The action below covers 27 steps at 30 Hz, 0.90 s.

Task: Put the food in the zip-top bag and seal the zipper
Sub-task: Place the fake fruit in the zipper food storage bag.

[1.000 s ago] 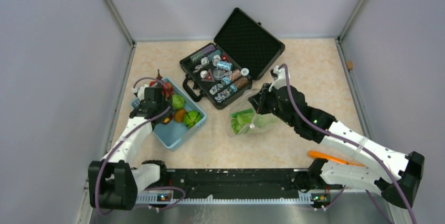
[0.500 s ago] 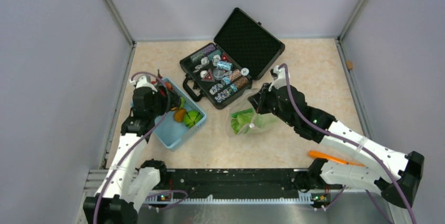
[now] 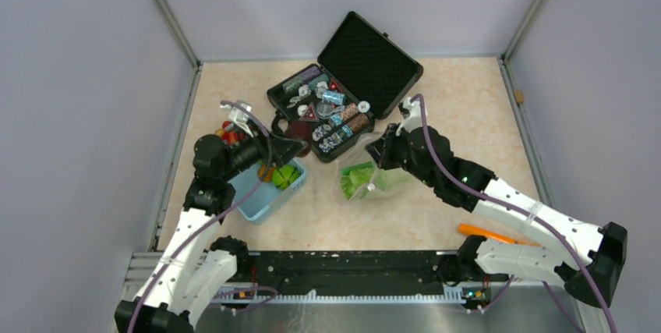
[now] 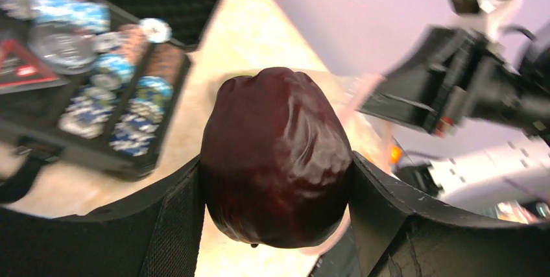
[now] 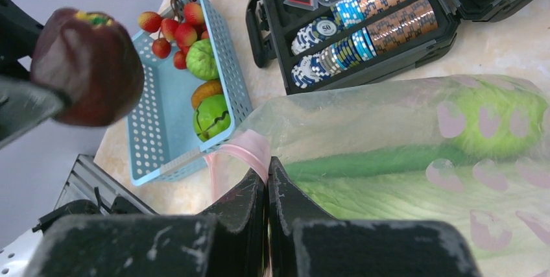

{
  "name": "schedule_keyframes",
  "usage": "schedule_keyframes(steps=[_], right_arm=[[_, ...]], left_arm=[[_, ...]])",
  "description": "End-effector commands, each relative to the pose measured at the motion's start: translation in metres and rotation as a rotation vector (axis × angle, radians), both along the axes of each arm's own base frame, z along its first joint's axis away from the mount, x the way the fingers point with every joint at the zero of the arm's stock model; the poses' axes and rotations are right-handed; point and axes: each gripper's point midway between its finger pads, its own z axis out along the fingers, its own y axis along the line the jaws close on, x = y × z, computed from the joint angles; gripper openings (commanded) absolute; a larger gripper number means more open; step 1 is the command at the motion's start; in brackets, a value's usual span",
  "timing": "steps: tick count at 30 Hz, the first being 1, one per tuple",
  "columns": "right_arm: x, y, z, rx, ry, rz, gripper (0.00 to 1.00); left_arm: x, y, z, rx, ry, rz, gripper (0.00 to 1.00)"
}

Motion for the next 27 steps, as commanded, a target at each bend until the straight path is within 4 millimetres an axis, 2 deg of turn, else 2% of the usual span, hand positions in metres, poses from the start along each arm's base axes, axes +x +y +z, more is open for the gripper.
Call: schedule_keyframes(steps=[1, 4, 7, 13, 16, 22, 27], right_arm=[[0.004, 0.009, 0.022, 0.082, -0.038, 0.009, 0.01], [0.004, 0.009, 0.023, 0.084, -0.04, 0.009, 0.01], [0.003, 0.009, 0.023, 0.081, -0.037, 0.011, 0.01], [0.003, 0.01, 0.024, 0.085, -0.039, 0.014, 0.01], [0.003, 0.011, 0.026, 0.09, -0.044, 0.017, 0.01], [0.002, 0.013, 0.028, 0.095, -0.042, 0.029, 0.01], [0.002, 0.015, 0.026, 0.113, -0.041, 0.032, 0.01]], left_arm=[[-0.048, -0.041, 0.035, -0.036, -0.229, -0.264, 0.49], [-0.071, -0.059, 0.029, -0.022, -0.287, -0.375, 0.48], [-0.087, -0.069, 0.022, -0.011, -0.332, -0.451, 0.47], [-0.079, -0.076, 0.017, 0.022, -0.346, -0.405, 0.4], [-0.079, -0.088, 0.014, 0.024, -0.316, -0.443, 0.4], [-0.068, -0.105, 0.003, 0.053, -0.267, -0.433, 0.39], [-0.067, -0.125, 0.006, 0.044, -0.256, -0.435, 0.38]])
